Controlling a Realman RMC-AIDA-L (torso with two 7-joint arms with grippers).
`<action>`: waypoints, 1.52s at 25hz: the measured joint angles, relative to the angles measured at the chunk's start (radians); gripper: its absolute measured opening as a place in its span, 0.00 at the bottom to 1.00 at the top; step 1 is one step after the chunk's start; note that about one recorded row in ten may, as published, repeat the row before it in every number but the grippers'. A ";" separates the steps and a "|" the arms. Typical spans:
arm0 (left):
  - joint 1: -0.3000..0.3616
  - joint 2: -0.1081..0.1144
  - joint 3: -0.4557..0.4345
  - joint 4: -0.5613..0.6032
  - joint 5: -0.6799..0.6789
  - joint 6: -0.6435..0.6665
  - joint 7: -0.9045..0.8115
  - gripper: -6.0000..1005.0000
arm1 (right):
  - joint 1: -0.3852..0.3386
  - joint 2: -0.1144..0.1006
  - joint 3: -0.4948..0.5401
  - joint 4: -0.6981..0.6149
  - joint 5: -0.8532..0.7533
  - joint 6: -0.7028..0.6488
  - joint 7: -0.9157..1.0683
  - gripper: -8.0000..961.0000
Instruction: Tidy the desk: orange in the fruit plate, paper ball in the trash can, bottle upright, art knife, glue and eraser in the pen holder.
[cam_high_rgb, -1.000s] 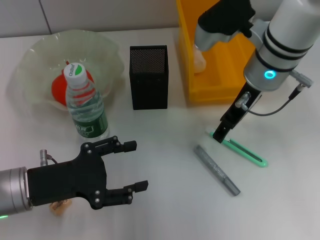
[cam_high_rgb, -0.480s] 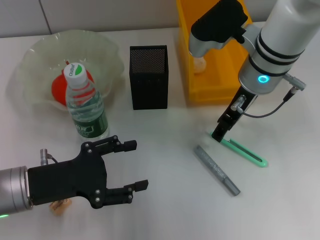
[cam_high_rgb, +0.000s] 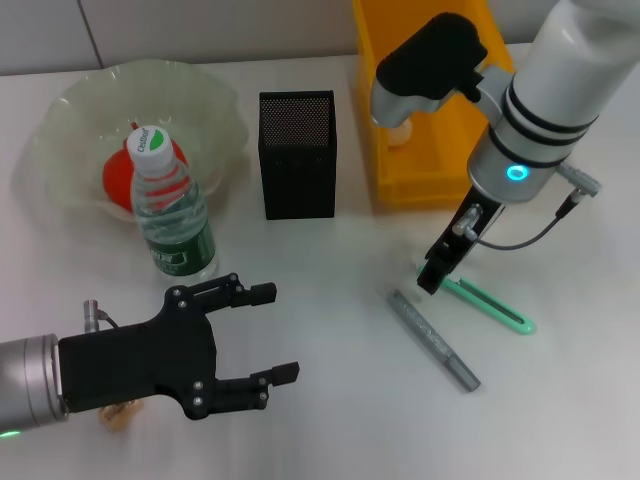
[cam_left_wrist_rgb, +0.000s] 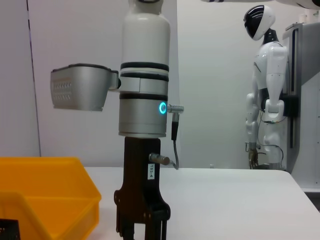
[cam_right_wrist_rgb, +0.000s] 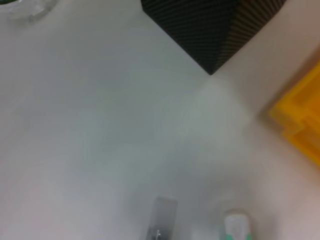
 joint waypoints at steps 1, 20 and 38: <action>0.000 0.000 0.000 -0.002 0.001 0.000 0.000 0.78 | 0.000 0.000 -0.003 0.007 0.004 0.004 0.000 0.61; -0.003 0.000 0.000 -0.007 0.005 0.000 0.001 0.78 | 0.002 0.000 -0.020 0.026 0.009 0.019 0.000 0.50; -0.005 0.000 0.000 -0.008 0.005 0.000 0.001 0.78 | 0.004 -0.003 -0.014 0.041 0.007 0.026 -0.003 0.34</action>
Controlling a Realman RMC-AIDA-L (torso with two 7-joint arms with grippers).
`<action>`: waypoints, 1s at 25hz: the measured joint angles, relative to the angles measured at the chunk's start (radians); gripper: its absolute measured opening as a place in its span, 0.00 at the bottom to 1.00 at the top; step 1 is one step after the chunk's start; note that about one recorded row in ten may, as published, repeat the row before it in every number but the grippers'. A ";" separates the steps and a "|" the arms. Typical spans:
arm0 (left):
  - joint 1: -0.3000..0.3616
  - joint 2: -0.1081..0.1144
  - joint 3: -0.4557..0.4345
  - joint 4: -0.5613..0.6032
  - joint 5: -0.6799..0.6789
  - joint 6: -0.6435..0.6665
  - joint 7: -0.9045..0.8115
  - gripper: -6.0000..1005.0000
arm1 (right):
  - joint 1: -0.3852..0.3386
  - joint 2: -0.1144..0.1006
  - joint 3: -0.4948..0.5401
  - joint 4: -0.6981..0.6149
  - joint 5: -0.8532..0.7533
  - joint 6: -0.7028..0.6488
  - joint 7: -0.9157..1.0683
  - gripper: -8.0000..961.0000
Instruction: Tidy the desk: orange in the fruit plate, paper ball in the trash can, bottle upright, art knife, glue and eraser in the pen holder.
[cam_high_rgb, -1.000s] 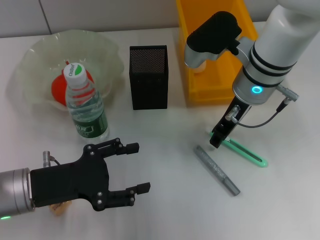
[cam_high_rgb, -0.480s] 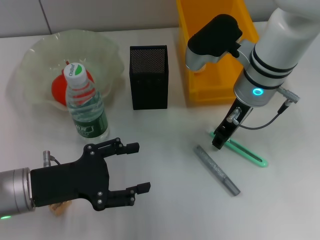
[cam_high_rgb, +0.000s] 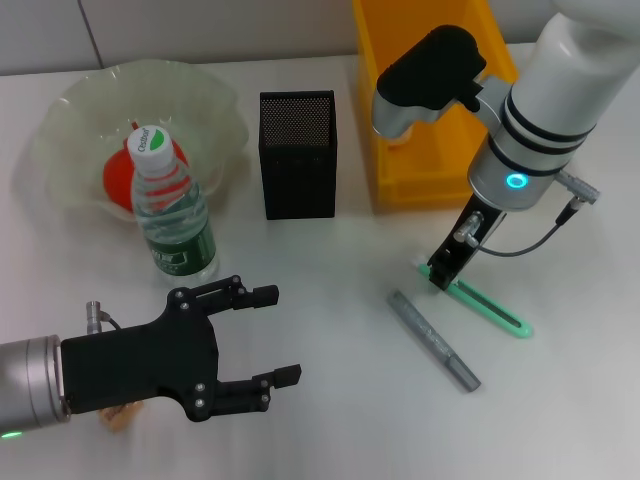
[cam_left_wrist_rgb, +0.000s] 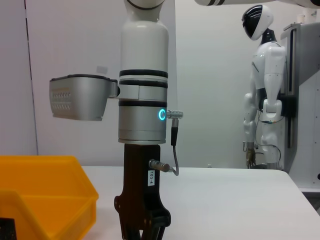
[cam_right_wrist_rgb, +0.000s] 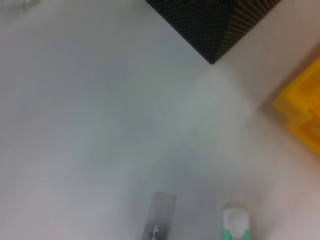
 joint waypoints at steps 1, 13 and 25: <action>0.000 0.000 0.000 0.000 0.000 0.000 0.000 0.78 | -0.001 0.000 0.000 -0.002 0.000 -0.001 -0.001 0.32; -0.002 0.000 0.023 -0.002 -0.005 -0.021 0.000 0.78 | -0.010 -0.002 0.001 -0.017 0.001 -0.007 -0.005 0.17; -0.003 0.000 0.025 -0.001 -0.006 -0.022 0.000 0.78 | -0.069 -0.004 0.102 -0.212 0.021 -0.101 -0.026 0.17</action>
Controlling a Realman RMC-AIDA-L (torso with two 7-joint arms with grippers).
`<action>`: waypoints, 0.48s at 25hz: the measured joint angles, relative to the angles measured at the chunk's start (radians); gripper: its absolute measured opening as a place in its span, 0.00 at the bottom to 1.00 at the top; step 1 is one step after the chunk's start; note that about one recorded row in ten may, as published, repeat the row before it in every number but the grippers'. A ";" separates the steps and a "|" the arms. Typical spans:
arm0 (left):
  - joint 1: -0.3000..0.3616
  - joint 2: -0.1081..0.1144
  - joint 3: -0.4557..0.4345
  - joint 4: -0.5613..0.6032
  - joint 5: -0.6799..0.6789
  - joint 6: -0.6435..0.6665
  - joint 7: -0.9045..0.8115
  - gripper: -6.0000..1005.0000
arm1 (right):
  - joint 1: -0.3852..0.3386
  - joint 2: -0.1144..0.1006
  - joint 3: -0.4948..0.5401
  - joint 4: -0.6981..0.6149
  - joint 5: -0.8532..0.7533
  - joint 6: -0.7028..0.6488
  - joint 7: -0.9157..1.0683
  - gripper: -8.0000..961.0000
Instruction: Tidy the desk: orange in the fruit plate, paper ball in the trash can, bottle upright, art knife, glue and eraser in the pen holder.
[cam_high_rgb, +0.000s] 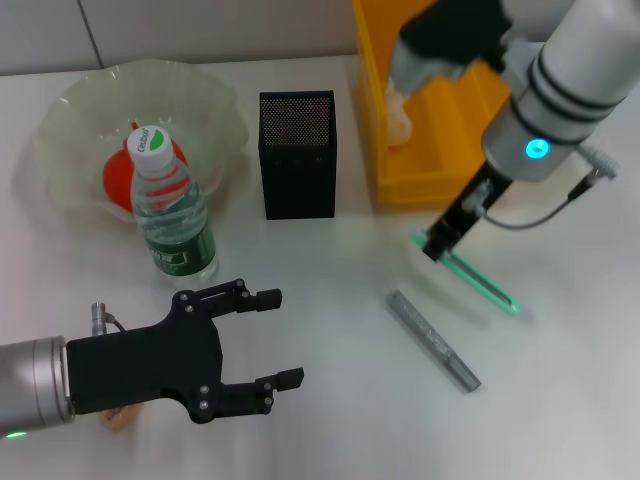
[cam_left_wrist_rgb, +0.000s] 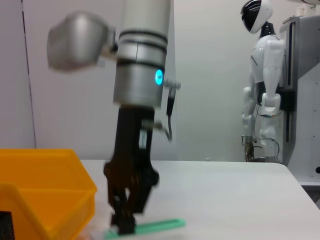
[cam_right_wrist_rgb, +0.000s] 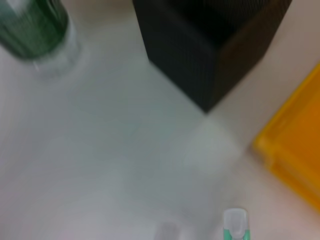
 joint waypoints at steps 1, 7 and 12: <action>0.000 0.000 0.000 0.000 0.000 0.000 0.000 0.78 | -0.014 -0.001 0.027 -0.050 0.014 -0.019 -0.005 0.17; 0.000 0.000 0.000 0.000 -0.001 -0.002 0.000 0.78 | -0.104 -0.002 0.188 -0.313 0.131 -0.069 -0.063 0.17; -0.003 0.000 0.000 0.000 -0.004 -0.005 0.000 0.78 | -0.189 -0.002 0.253 -0.460 0.298 0.000 -0.159 0.17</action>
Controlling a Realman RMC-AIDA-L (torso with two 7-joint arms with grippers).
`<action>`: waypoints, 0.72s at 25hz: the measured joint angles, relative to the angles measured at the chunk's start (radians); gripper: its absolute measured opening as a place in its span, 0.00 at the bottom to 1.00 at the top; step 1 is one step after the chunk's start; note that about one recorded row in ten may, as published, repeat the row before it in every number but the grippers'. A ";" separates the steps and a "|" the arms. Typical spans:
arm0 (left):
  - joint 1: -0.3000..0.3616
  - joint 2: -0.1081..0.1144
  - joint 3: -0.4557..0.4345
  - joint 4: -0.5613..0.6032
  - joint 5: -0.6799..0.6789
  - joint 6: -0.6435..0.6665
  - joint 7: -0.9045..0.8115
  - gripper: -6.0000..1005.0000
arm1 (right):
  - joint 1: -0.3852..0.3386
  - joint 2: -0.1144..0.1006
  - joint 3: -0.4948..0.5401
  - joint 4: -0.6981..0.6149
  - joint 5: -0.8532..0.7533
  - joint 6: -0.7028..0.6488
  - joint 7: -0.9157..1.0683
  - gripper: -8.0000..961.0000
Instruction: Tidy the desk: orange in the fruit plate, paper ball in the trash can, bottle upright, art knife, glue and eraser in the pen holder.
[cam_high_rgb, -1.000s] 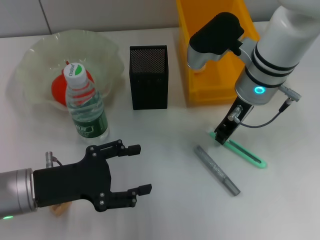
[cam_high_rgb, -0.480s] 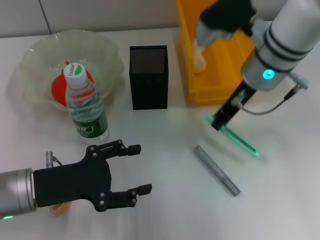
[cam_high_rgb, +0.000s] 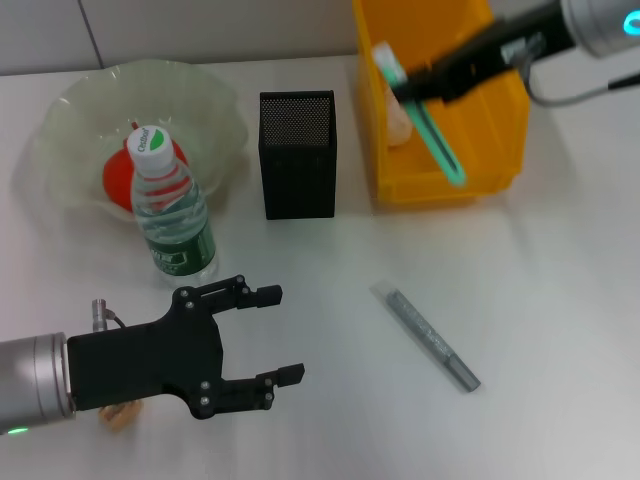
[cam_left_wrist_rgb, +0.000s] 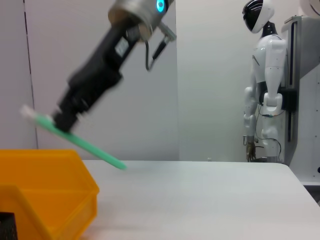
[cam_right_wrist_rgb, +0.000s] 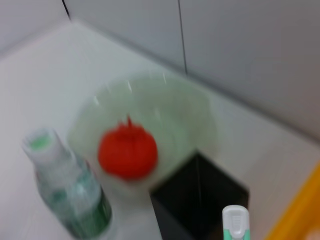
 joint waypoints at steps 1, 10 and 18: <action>0.000 0.000 0.000 0.000 0.000 0.000 0.000 0.78 | -0.035 0.000 0.005 -0.025 0.076 0.056 -0.058 0.17; -0.009 0.000 -0.004 -0.004 -0.001 -0.002 -0.006 0.78 | -0.117 0.003 -0.005 0.093 0.447 0.270 -0.445 0.17; -0.009 0.000 -0.008 -0.013 -0.002 -0.006 -0.005 0.78 | -0.113 0.001 0.006 0.359 0.741 0.341 -0.837 0.17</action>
